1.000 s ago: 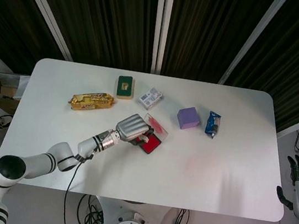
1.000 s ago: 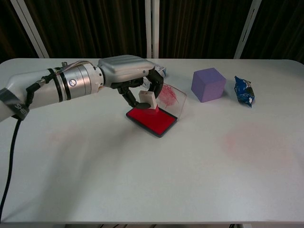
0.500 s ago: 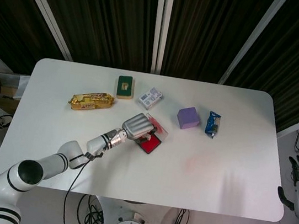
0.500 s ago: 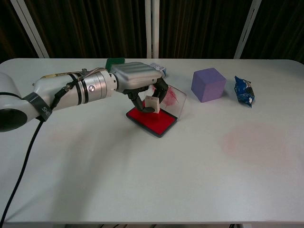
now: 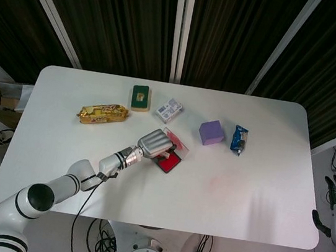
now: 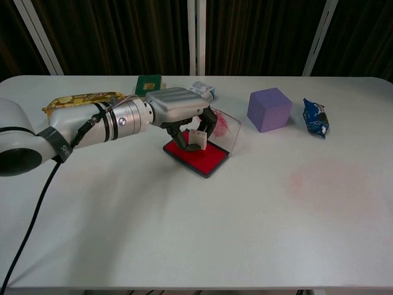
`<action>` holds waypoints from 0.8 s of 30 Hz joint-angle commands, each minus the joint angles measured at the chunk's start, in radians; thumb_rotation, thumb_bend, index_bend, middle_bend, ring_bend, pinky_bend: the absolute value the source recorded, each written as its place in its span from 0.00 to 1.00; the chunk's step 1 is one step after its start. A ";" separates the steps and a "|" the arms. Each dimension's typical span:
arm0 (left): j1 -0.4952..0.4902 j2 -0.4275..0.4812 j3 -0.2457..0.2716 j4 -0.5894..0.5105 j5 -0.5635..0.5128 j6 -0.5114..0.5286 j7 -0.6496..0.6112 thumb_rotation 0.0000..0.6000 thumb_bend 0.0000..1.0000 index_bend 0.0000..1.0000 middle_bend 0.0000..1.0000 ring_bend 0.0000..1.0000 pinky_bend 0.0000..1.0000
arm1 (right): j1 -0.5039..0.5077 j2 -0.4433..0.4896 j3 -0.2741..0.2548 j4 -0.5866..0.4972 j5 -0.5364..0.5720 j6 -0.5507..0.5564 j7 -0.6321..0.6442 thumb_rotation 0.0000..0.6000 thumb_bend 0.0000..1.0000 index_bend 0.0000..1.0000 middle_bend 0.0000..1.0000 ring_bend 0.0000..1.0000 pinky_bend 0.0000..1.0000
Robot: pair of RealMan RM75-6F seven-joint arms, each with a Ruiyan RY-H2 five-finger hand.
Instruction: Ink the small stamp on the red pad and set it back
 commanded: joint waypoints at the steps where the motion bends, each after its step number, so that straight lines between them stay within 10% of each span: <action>1: -0.001 0.018 -0.006 -0.013 -0.004 0.016 -0.014 1.00 0.43 0.64 0.62 0.96 0.97 | -0.001 0.002 0.001 -0.001 -0.002 0.003 0.000 1.00 0.26 0.00 0.00 0.00 0.00; 9: 0.073 0.230 -0.032 -0.236 -0.060 0.081 -0.038 1.00 0.44 0.64 0.63 0.96 0.97 | 0.002 0.001 0.003 0.007 -0.008 0.002 0.014 1.00 0.26 0.00 0.00 0.00 0.00; 16: 0.232 0.523 0.050 -0.590 -0.094 0.142 0.099 1.00 0.44 0.64 0.63 0.96 0.97 | 0.011 -0.008 0.004 0.016 -0.006 -0.015 0.014 1.00 0.26 0.00 0.00 0.00 0.00; 24: 0.385 0.560 0.145 -0.652 -0.084 0.229 0.183 1.00 0.44 0.65 0.64 0.96 0.98 | 0.019 -0.020 0.000 -0.001 -0.012 -0.021 -0.021 1.00 0.26 0.00 0.00 0.00 0.00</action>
